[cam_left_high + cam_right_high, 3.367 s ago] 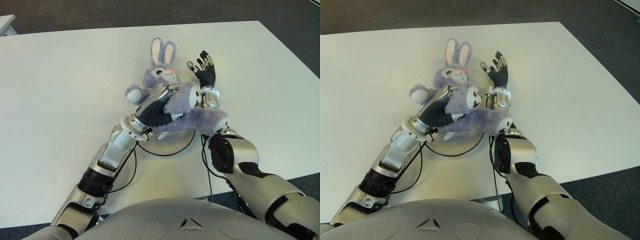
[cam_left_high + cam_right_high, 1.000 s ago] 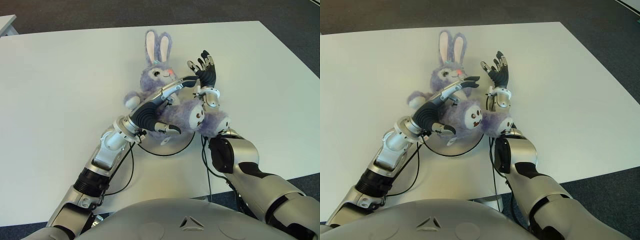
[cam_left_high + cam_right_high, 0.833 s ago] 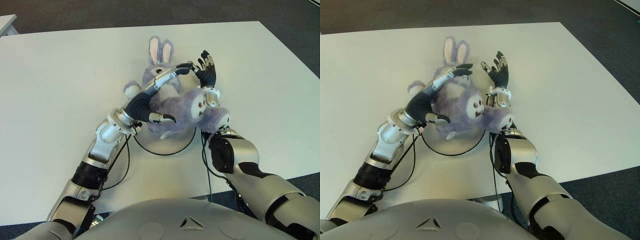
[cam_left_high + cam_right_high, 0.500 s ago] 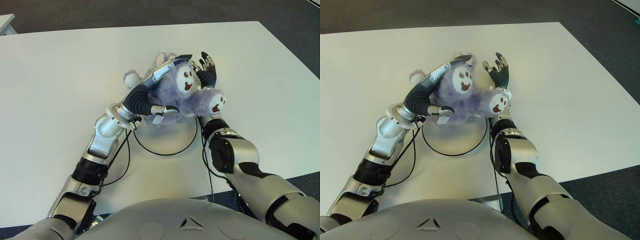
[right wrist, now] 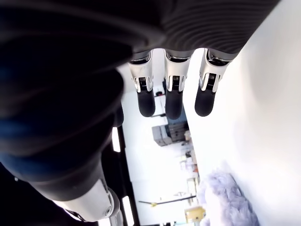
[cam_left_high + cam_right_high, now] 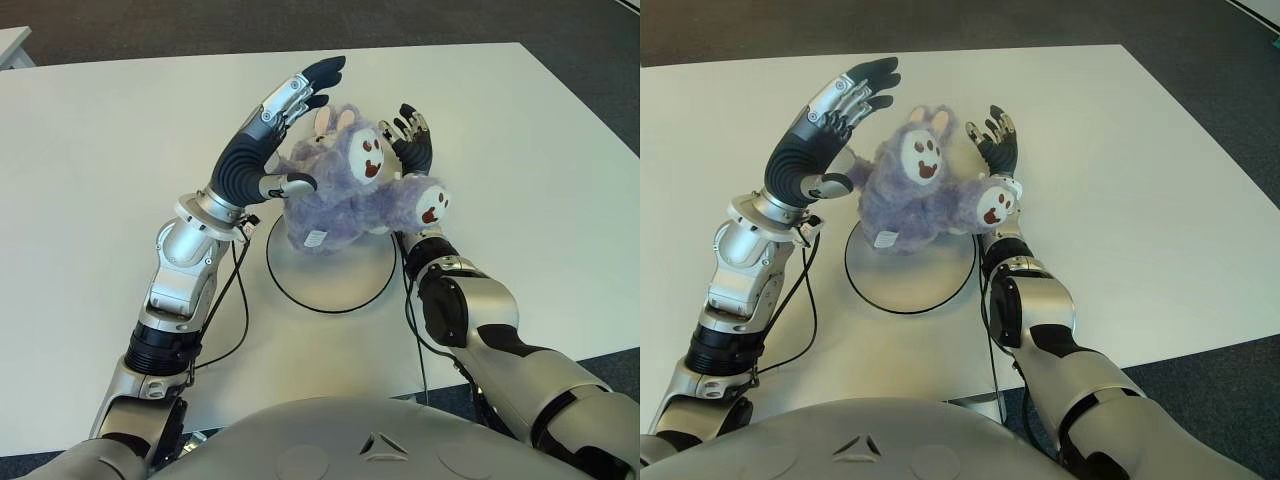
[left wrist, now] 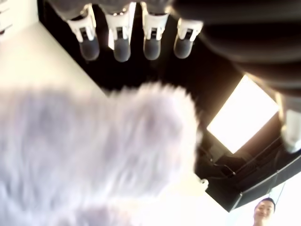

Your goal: Put the doll into the plate.

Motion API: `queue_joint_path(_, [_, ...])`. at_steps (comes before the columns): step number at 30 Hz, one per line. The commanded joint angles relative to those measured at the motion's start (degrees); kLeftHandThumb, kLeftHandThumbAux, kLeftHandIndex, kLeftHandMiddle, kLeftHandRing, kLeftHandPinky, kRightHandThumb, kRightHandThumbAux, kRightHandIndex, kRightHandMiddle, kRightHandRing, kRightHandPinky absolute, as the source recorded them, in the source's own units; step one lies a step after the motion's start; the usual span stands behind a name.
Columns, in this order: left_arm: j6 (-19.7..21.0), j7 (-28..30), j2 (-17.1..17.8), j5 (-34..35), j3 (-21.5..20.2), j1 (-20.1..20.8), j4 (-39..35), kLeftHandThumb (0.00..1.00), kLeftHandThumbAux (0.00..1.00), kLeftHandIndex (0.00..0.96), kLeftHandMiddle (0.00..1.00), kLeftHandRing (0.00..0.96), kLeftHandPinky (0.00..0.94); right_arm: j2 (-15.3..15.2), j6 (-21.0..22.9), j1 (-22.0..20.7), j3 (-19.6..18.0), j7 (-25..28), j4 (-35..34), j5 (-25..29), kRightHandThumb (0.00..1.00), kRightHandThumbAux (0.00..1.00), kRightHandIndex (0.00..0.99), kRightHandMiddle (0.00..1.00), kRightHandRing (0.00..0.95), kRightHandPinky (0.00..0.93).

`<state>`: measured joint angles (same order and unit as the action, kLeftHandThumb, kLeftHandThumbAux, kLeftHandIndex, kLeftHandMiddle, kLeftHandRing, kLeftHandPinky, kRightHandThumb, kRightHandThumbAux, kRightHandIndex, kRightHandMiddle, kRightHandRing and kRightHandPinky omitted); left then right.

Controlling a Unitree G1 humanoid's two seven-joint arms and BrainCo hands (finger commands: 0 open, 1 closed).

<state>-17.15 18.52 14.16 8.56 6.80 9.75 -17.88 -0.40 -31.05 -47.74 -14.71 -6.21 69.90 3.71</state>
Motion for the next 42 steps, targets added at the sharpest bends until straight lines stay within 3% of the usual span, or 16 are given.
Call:
queue_joint_path(1, [0.70,-0.59,-1.11,-0.21,-1.00,0.70,1.05,0.000,0.378,0.000,0.052,0.044,0.000,0.83,-0.06,2.66,-0.04,-0.06,1.35,0.32,0.374,0.835,0.140,0.109,0.087,0.086])
queue_joint_path(6, [1.56,0.23,-1.74,1.61,-1.77,1.36,0.65,0.000,0.364,0.000,0.055,0.043,0.000,0.72,-0.02,2.76,0.23,0.01,1.32,0.08,0.319,0.829,0.145,0.089,0.062,0.076])
queue_joint_path(13, [1.84,0.60,-1.55,2.53,-2.62,1.51,-0.16,0.000,0.363,0.011,0.073,0.058,0.000,0.84,-0.10,2.80,-0.14,0.50,1.25,0.66,0.335,0.836,0.171,0.090,0.058,0.081])
queue_joint_path(19, [7.83,-1.73,-0.86,-0.24,-3.29,-0.14,-4.02,0.000,0.362,0.046,0.076,0.052,0.000,0.96,0.22,2.68,-0.53,0.94,1.19,1.30,0.368,0.848,0.178,0.084,0.047,0.065])
queue_joint_path(23, [12.40,-0.72,-0.58,1.51,-3.69,1.14,-4.82,0.000,0.356,0.063,0.065,0.039,0.000,0.97,0.35,2.70,-0.46,0.77,1.12,1.37,0.376,0.852,0.181,0.077,0.039,0.060])
queue_joint_path(29, [14.34,-0.12,-1.42,4.04,-4.11,1.19,-6.19,0.000,0.350,0.079,0.070,0.038,0.000,1.27,0.26,2.81,-0.69,0.65,0.94,1.72,0.404,0.862,0.194,0.092,0.062,0.118])
queue_joint_path(33, [13.50,0.09,-1.77,5.28,-4.77,1.24,-5.77,0.000,0.351,0.049,0.070,0.040,0.000,1.36,0.35,2.79,-0.80,0.68,0.88,1.84,0.398,0.873,0.166,0.098,0.073,0.126])
queue_joint_path(37, [7.31,0.18,-1.29,3.60,-6.69,0.91,-3.64,0.000,0.365,0.002,0.071,0.040,0.000,1.38,0.38,2.73,-0.87,1.11,0.84,1.96,0.338,0.885,0.128,0.093,0.071,0.108])
queue_joint_path(42, [1.09,-3.48,-3.46,-1.00,-7.39,1.74,-0.04,0.000,0.436,0.000,0.081,0.066,0.000,1.29,0.42,2.70,-0.96,1.71,0.90,2.04,0.285,0.894,0.107,0.091,0.071,0.111])
